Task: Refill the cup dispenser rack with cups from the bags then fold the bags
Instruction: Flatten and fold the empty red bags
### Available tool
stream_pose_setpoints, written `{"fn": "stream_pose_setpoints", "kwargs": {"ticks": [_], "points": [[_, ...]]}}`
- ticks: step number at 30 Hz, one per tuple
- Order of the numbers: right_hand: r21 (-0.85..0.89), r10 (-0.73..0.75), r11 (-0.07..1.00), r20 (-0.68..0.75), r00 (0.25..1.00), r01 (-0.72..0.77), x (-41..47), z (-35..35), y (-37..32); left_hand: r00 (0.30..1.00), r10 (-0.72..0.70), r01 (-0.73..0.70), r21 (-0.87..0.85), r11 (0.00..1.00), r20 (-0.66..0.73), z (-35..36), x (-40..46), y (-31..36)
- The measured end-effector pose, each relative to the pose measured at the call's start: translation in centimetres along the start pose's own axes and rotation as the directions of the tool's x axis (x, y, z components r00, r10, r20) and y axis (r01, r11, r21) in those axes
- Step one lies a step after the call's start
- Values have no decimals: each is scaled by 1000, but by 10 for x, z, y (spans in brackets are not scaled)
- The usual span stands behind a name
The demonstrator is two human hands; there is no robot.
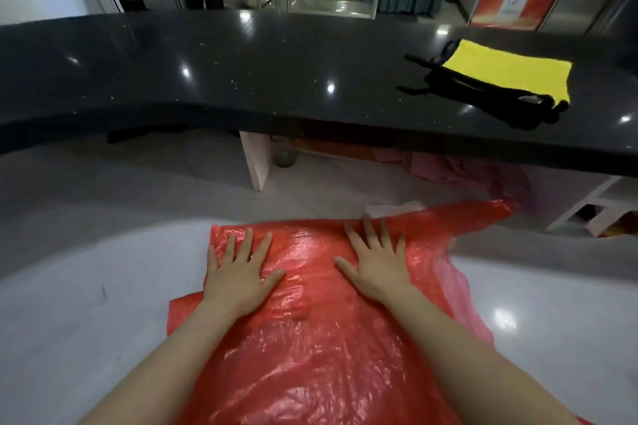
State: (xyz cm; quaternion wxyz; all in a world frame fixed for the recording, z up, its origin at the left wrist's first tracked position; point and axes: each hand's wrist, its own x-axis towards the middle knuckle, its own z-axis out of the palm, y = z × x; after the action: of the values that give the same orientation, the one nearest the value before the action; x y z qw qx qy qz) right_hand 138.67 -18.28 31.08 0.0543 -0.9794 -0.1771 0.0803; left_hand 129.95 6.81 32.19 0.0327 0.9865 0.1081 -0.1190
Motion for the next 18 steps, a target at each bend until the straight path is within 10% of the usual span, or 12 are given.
{"fn": "stream_pose_setpoints", "kwargs": {"ticks": [9,18], "points": [[40,-14,999,20,1000,13,5,-4,8,994,91,-75,-254,964,55,-2,10,-9],[153,-166,968,-197,966,197,-50,-29,-28,945,-69,-131,-560,818,-321,-35,-53,-39]]}}
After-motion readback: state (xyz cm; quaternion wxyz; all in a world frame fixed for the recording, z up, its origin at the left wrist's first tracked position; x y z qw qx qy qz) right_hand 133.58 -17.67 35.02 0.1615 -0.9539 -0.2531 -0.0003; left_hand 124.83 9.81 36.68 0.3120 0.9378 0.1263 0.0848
